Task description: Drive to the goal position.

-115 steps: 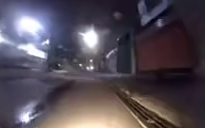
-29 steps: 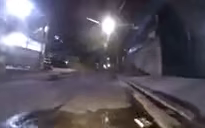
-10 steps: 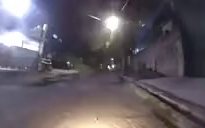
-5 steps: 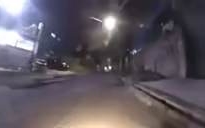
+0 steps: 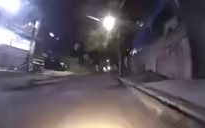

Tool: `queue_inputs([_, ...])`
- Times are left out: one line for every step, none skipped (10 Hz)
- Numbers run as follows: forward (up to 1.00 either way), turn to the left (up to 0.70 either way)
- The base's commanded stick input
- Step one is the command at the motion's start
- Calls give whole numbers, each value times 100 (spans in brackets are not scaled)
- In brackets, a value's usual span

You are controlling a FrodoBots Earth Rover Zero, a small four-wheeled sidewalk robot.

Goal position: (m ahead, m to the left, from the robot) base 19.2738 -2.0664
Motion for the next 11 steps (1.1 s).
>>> queue_inputs([70,-33])
queue_inputs([70,-27])
queue_inputs([70,-21])
queue_inputs([70,-9])
queue_inputs([70,-2])
queue_inputs([70,-10])
queue_inputs([70,-27])
queue_inputs([70,-35])
queue_inputs([70,-35])
queue_inputs([70,-35])
queue_inputs([70,-35])
